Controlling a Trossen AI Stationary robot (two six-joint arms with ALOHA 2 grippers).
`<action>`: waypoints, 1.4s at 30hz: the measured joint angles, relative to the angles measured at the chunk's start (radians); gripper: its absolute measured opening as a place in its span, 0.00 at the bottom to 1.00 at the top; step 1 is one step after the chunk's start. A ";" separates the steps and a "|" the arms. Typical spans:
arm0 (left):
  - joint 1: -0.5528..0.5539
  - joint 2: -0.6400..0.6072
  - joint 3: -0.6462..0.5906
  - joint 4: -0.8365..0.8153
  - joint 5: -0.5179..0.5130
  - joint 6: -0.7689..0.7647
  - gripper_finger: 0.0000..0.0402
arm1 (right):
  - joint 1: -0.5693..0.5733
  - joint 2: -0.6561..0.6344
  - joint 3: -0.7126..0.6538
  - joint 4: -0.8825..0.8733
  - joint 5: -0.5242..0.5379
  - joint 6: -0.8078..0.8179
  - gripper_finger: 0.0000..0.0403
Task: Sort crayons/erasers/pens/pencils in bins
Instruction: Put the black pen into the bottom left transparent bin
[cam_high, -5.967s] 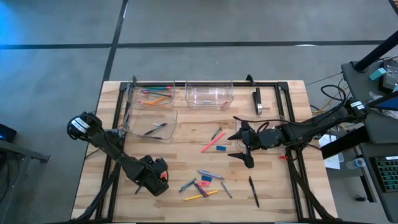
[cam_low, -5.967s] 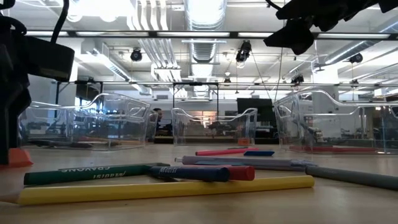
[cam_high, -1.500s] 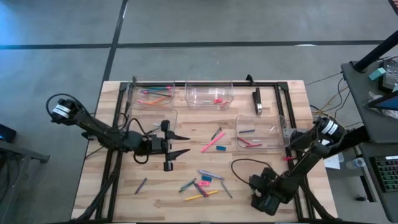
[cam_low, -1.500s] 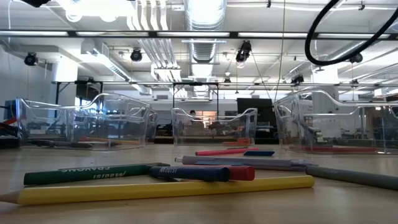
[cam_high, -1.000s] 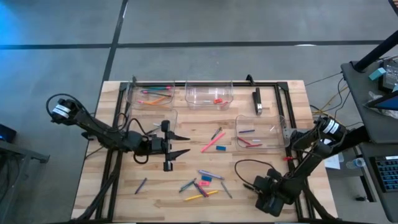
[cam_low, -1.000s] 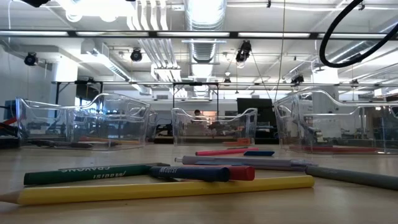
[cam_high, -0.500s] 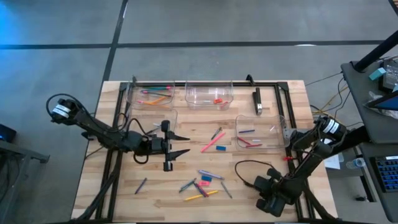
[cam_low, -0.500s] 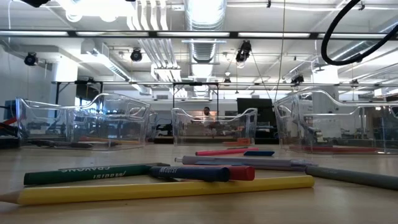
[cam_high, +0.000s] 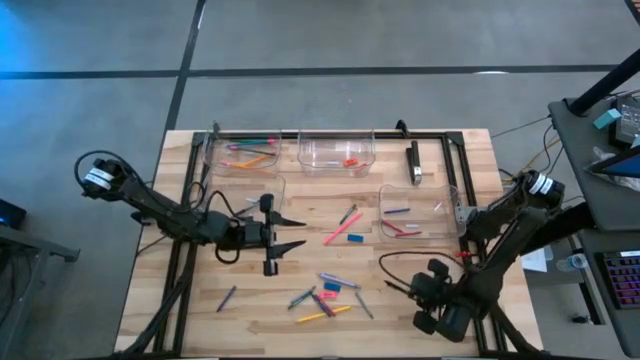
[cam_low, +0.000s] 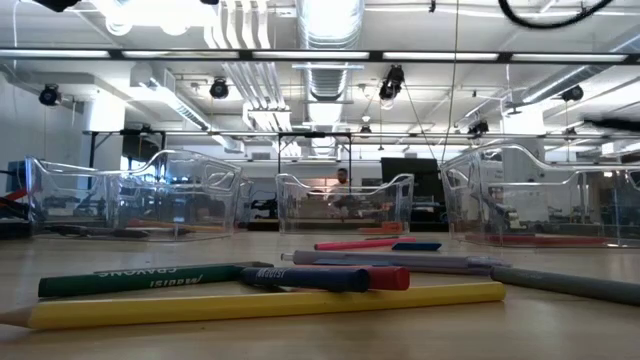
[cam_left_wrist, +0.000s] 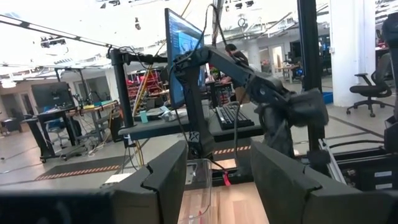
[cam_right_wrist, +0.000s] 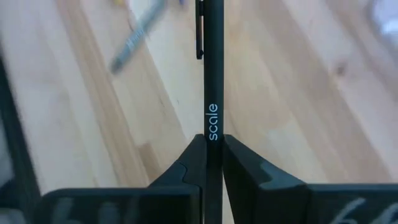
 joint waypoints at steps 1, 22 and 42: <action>0.000 0.000 0.000 -0.004 0.000 0.000 0.40 | 0.000 -0.018 0.000 0.000 0.034 -0.016 0.07; 0.044 0.280 0.166 0.005 0.008 -0.130 0.51 | -0.156 -0.290 0.002 0.195 0.586 -0.631 0.07; 0.098 0.551 0.452 0.024 0.050 -0.277 0.82 | -0.257 -0.279 0.000 0.539 0.561 -0.966 0.07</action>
